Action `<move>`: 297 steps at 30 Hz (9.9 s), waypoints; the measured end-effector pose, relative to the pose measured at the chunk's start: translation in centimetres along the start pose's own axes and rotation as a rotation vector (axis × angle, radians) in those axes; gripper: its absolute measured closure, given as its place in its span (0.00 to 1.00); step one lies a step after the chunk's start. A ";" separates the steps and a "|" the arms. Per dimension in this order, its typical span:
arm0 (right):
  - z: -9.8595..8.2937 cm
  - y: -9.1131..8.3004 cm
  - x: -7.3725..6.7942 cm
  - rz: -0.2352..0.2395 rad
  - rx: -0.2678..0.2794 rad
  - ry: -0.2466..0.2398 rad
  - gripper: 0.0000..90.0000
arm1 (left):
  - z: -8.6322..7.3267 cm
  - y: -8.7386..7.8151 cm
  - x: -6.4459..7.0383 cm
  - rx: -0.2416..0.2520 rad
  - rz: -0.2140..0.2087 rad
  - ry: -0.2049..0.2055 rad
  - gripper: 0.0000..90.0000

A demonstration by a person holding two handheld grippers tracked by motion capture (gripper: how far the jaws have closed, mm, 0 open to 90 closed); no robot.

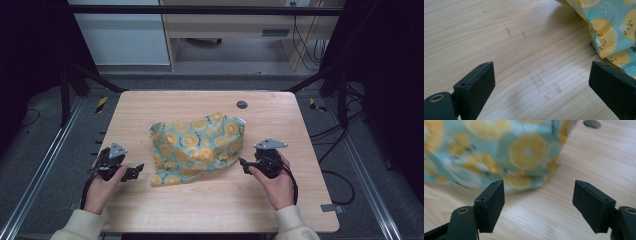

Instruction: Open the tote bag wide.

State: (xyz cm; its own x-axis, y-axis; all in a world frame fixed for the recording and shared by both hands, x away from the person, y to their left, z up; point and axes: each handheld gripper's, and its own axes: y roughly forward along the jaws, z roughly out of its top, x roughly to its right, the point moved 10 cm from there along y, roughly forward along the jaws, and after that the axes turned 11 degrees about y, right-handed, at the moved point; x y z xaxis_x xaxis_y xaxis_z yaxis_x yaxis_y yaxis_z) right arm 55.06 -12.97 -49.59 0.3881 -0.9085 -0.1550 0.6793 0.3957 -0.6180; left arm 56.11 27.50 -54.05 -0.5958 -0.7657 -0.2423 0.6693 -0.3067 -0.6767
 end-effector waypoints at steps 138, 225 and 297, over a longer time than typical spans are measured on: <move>-2.1 -3.2 -9.7 0.272 -0.001 -0.216 1.00 | 17.5 -4.5 7.3 -0.045 -0.373 0.403 0.98; -0.5 -2.4 -5.1 0.143 0.011 -0.116 0.44 | 4.8 -3.9 12.4 -0.059 -0.528 0.397 0.99; 0.5 3.8 -6.5 0.160 -0.197 -0.222 0.65 | 2.3 -2.5 13.5 -0.101 -0.504 0.415 0.99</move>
State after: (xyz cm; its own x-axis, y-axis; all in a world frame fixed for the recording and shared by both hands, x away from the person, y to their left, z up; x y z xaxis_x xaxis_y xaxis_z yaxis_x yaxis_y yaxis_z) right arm 55.47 -5.52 -50.59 0.6209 -0.7769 -0.1041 0.4735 0.4776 -0.7401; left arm 47.38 16.67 -54.01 -0.9605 -0.2543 -0.1128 0.2304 -0.5003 -0.8346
